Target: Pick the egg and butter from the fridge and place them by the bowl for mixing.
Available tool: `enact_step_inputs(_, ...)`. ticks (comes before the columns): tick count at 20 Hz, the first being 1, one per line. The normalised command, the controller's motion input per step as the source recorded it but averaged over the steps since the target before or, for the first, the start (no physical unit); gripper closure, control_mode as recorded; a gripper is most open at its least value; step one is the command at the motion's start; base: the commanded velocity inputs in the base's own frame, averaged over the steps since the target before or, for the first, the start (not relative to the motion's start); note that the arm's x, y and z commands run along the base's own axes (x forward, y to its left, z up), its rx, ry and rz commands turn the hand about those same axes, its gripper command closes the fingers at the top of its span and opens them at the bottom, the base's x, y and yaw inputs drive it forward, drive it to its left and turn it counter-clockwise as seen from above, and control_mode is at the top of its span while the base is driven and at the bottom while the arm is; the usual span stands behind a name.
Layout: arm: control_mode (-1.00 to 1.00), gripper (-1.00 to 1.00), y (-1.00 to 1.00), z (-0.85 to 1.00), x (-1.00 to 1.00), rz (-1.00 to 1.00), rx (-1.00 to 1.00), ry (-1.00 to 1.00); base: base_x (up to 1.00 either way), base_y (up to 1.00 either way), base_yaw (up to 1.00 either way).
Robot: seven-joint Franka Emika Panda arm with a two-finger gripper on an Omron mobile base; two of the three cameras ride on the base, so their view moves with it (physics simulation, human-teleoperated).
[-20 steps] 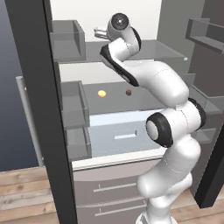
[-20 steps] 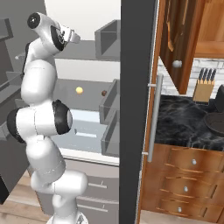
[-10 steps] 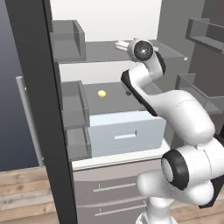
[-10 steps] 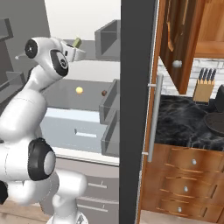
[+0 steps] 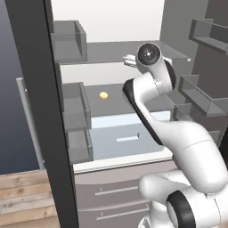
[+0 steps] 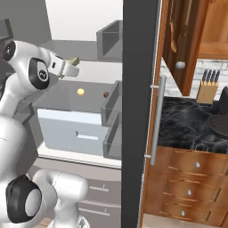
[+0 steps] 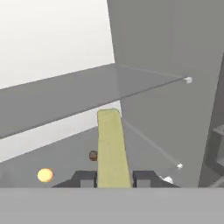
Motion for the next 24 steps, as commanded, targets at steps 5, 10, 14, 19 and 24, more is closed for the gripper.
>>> enact_step_inputs(5,-1.00,1.00,-0.01,-0.31,-1.00,-0.12,0.07,0.46,0.00,0.00,0.00)
enact_step_inputs(10,-1.00,1.00,-0.20,-0.88,-1.00,-0.06,0.28,0.04,0.00,0.00,0.00)
enact_step_inputs(14,-1.00,1.00,-0.24,-0.98,-1.00,-0.06,0.15,-0.13,0.00,0.00,0.00)
enact_step_inputs(19,1.00,1.00,-0.03,-0.14,-0.29,0.00,0.00,-0.19,-0.20,0.00,0.00)
enact_step_inputs(24,1.00,1.00,0.00,0.00,0.00,0.00,0.00,0.00,-1.00,-0.24,-0.18)
